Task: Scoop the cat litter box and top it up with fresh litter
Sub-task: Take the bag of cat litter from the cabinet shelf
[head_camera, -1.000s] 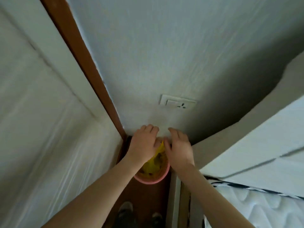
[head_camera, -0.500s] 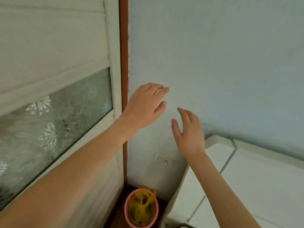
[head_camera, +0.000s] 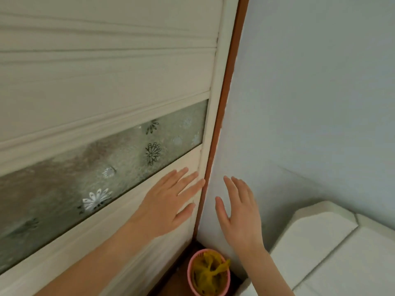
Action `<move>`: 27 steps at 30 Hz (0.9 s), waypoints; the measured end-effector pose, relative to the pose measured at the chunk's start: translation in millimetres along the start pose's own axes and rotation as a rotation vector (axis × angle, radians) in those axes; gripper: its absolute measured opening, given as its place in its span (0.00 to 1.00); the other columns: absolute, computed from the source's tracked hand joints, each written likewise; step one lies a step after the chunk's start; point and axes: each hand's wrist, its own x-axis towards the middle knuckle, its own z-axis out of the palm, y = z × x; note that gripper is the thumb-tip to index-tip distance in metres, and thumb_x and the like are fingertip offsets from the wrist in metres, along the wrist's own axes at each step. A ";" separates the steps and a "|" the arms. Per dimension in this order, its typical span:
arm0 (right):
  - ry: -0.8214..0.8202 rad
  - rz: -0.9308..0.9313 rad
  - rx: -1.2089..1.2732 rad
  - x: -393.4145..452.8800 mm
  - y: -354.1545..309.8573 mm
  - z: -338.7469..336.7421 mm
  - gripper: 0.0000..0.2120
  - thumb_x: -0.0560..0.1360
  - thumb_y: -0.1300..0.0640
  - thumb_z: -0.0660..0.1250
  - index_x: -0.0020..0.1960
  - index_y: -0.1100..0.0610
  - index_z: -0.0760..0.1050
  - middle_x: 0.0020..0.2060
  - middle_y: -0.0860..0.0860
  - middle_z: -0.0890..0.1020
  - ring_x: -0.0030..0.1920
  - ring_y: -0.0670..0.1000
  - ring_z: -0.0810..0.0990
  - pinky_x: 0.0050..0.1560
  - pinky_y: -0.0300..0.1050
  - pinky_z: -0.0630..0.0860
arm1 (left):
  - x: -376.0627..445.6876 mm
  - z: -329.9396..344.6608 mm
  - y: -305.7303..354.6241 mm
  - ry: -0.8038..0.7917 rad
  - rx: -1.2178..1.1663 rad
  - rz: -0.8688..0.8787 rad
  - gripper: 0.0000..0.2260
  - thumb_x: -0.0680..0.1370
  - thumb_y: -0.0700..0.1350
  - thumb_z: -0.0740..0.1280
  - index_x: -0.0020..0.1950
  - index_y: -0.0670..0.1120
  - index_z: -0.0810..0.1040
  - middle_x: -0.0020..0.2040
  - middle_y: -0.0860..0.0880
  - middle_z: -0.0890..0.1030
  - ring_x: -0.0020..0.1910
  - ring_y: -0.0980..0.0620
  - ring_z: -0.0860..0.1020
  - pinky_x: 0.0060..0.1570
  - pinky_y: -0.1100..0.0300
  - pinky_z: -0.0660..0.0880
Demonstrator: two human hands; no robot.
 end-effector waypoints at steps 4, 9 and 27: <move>-0.203 -0.040 0.014 -31.2 -28.3 36.9 0.27 0.79 0.37 0.48 0.75 0.45 0.60 0.74 0.45 0.64 0.75 0.50 0.60 0.71 0.46 0.53 | -78.7 -18.4 -10.6 -0.089 0.026 -0.151 0.23 0.80 0.53 0.58 0.75 0.50 0.63 0.74 0.49 0.66 0.75 0.47 0.59 0.70 0.46 0.62; -0.373 -0.185 0.127 -56.3 -79.8 66.5 0.28 0.78 0.34 0.44 0.74 0.44 0.60 0.73 0.44 0.65 0.74 0.49 0.60 0.72 0.47 0.58 | -165.2 -42.3 -6.8 -0.145 0.065 -0.311 0.23 0.80 0.53 0.57 0.74 0.49 0.66 0.73 0.48 0.68 0.73 0.46 0.64 0.69 0.47 0.62; -0.606 -1.138 0.740 -150.7 -314.2 82.3 0.18 0.79 0.49 0.60 0.65 0.56 0.72 0.55 0.51 0.77 0.54 0.52 0.76 0.56 0.44 0.73 | -389.5 -180.7 49.4 -0.008 0.386 -0.856 0.19 0.76 0.48 0.64 0.65 0.43 0.77 0.61 0.45 0.79 0.59 0.44 0.75 0.61 0.50 0.71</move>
